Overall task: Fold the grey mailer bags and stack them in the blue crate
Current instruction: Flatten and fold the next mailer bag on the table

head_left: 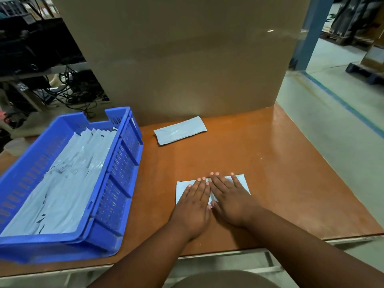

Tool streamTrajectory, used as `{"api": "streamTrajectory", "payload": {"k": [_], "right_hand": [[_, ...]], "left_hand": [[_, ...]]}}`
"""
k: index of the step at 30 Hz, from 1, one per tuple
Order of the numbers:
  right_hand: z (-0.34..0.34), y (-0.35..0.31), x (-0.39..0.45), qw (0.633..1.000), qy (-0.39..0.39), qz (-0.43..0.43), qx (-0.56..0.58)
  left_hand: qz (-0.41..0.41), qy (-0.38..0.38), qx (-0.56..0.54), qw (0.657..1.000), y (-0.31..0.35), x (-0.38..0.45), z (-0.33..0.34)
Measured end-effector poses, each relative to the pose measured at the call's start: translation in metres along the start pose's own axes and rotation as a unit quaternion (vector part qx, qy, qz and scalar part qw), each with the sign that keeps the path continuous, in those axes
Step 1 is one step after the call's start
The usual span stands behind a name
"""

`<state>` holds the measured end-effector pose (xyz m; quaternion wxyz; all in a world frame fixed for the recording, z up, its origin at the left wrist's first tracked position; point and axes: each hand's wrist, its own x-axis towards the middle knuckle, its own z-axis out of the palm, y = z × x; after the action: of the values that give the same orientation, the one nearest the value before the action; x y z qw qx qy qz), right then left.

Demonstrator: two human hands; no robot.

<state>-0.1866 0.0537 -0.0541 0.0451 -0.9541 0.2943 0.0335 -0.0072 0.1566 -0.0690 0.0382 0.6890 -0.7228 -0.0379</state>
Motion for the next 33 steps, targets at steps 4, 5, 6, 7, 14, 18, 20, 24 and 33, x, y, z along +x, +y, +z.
{"api": "streamTrajectory", "payload": {"k": [4, 5, 6, 7, 14, 18, 20, 24, 33], "right_hand": [[0.008, 0.006, 0.001, 1.000, -0.003, 0.007, 0.029], [0.008, 0.010, -0.002, 0.999, -0.010, 0.013, 0.031], [0.010, 0.015, -0.004, 0.999, -0.013, 0.023, 0.029], [0.011, 0.021, -0.007, 0.999, -0.014, 0.039, 0.025], [0.009, 0.072, -0.035, 0.993, -0.036, 0.116, 0.008], [-0.008, 0.071, -0.034, 0.989, -0.002, 0.144, 0.035], [-0.016, 0.054, -0.023, 0.992, 0.026, 0.120, 0.031], [-0.015, 0.012, 0.006, 0.999, 0.009, 0.004, 0.034], [0.002, 0.074, -0.029, 0.997, -0.041, 0.059, 0.028]], "left_hand": [[-0.011, -0.002, 0.007, 1.000, -0.006, 0.002, 0.009], [-0.015, -0.002, 0.003, 1.000, -0.009, -0.001, 0.011], [-0.024, 0.000, -0.004, 1.000, -0.015, -0.004, 0.012], [-0.039, 0.003, -0.013, 0.999, -0.021, -0.009, 0.011], [-0.112, -0.035, -0.008, 0.993, -0.075, -0.042, 0.001], [-0.129, 0.019, -0.052, 0.990, -0.060, -0.030, -0.017], [-0.071, 0.039, -0.050, 0.995, -0.035, -0.013, -0.025], [0.043, -0.008, -0.059, 0.997, 0.000, 0.018, -0.015], [-0.058, -0.094, -0.051, 0.993, -0.052, 0.008, -0.020]]}}
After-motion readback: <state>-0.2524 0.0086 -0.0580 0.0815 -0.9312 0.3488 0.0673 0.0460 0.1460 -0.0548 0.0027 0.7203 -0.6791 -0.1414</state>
